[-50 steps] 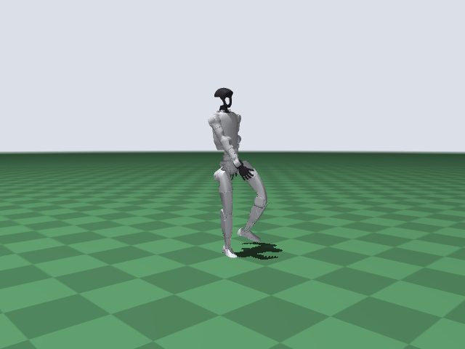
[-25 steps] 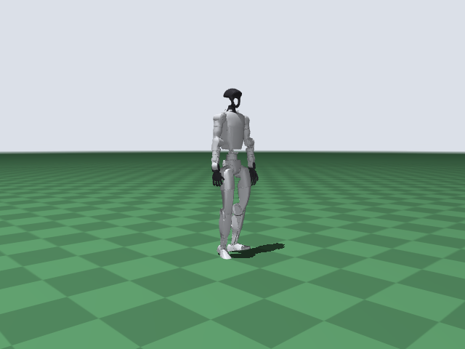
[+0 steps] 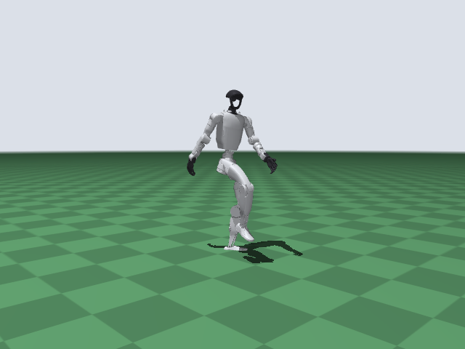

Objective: In place motions

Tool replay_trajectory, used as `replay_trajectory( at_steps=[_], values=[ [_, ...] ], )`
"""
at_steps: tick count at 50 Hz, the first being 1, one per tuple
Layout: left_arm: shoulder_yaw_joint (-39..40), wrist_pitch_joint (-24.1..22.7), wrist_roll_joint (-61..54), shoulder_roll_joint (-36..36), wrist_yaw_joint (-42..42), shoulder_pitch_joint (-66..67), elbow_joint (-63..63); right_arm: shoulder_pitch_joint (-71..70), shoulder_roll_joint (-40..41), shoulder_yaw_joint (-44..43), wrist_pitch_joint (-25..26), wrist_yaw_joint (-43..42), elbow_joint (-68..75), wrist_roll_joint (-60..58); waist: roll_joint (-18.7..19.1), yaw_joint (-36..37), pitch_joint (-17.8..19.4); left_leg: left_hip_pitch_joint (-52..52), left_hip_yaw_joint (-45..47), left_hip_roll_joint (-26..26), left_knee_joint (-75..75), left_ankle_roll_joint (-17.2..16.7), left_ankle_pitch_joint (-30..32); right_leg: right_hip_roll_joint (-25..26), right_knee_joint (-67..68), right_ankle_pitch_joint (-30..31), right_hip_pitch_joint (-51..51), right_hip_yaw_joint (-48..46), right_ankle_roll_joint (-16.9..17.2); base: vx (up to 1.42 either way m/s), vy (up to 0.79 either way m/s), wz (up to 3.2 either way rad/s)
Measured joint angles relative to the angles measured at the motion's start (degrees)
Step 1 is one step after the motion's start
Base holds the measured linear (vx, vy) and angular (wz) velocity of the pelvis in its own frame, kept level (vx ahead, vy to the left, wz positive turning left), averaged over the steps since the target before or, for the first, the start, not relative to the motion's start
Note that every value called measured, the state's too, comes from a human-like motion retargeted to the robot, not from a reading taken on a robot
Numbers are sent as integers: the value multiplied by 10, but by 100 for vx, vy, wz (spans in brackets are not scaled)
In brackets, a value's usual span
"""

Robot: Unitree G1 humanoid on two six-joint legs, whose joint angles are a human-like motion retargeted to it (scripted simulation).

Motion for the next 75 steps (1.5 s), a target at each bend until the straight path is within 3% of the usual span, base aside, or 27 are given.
replay_trajectory(
  at_steps=[8,13,15,17,19,22,25,30,34,36,37,42,47,50,53,59,62,67,70,73,75],
  values=[
    [-20,29,8,-13,-41,122,91,-64,16,57,-33,24,-91,-37,7,97,-65,4,30,-24,-27,-2,1,93,-178,58,239,-18,40,5,-4,-59],
    [-15,46,29,-20,-56,212,147,-92,18,80,-46,12,-132,-42,6,174,-109,12,52,-43,-39,-14,-4,162,-405,108,413,-7,73,8,-9,-66],
    [4,53,27,-28,-52,247,167,-97,19,82,-51,11,-140,-38,-5,206,-127,18,63,-64,-49,-18,-3,186,-525,112,481,12,106,7,-13,-54],
    [24,62,27,-29,-51,271,184,-102,19,86,-55,14,-141,-33,-16,229,-136,26,72,-82,-54,-23,-3,194,-633,4,550,-13,142,5,-13,-35],
    [43,68,37,-23,-53,291,193,-103,22,94,-56,18,-136,-34,-34,249,-146,39,85,-104,-66,-28,-1,191,-707,-47,587,-35,143,8,-18,-36],
    [78,73,62,-11,-49,321,194,-106,33,105,-50,17,-113,-33,-54,275,-177,37,95,-121,-83,-36,9,189,-756,-60,584,-32,116,8,-23,-27],
    [108,69,62,-3,-54,352,187,-131,44,115,-42,12,-75,-19,-54,288,-194,15,102,-116,-82,-42,17,190,-760,-59,563,-25,123,-9,-26,-11],
    [152,72,52,1,-70,396,195,-199,58,203,-29,-9,-5,25,-33,260,-172,-25,101,-72,10,-47,19,194,-729,-77,549,-26,112,-15,-20,-1],
    [161,85,91,6,-107,444,216,-265,82,229,-11,3,-11,34,-29,264,-127,-145,100,14,275,-12,125,181,-711,-82,549,-13,112,-21,-17,-26],
    [161,93,113,14,-118,469,230,-305,96,215,-15,22,-38,54,-34,296,-97,-221,70,42,408,22,179,181,-704,-85,551,4,107,-23,-27,-83],
    [164,97,120,17,-118,483,239,-327,103,205,-17,35,-53,65,-35,316,-85,-262,59,59,478,38,179,182,-697,-86,549,14,103,-14,-20,-97],
    [192,149,132,10,-125,549,265,-449,122,143,-21,65,-134,84,-28,416,-34,-447,69,202,760,96,54,208,-678,-81,539,56,67,-17,-15,-93],
    [186,175,198,9,-175,594,265,-559,126,144,-46,82,-220,102,-78,519,41,-571,96,195,842,98,37,157,-633,-85,527,137,49,-10,-7,-137],
    [187,190,204,7,-175,601,265,-602,122,144,-55,75,-249,94,-106,557,63,-593,140,186,830,103,25,118,-603,-87,498,164,48,-5,-4,-58],
    [191,192,203,4,-185,585,265,-619,128,143,-53,65,-267,93,-117,564,58,-582,154,176,816,89,25,104,-597,-85,486,169,49,0,0,0],
    [206,145,165,4,-178,530,265,-588,157,152,-67,64,-290,75,-95,519,-23,-491,128,197,785,67,30,143,-645,-78,497,130,55,8,1,50],
    [208,137,140,7,-168,507,248,-557,170,153,-82,48,-276,57,-75,474,-64,-425,94,172,721,40,46,160,-672,-74,513,99,64,13,7,88],
    [185,121,110,24,-144,476,195,-495,177,168,-86,65,-237,40,-61,391,-119,-238,90,50,451,7,74,166,-696,-76,535,41,84,15,9,98],
    [180,118,97,32,-128,460,172,-449,183,178,-74,75,-213,27,-53,350,-146,-104,59,-45,187,-9,136,177,-706,-83,551,24,92,16,14,63],
    [185,109,81,32,-115,448,158,-407,185,179,-64,76,-190,25,-23,303,-176,-1,71,-76,-19,-51,54,213,-719,-91,560,0,98,18,19,77],
    [187,105,75,28,-112,442,155,-383,182,183,-58,71,-177,31,-13,271,-195,22,112,-79,-77,-35,38,220,-733,-92,566,-14,105,19,27,93]
  ],
)
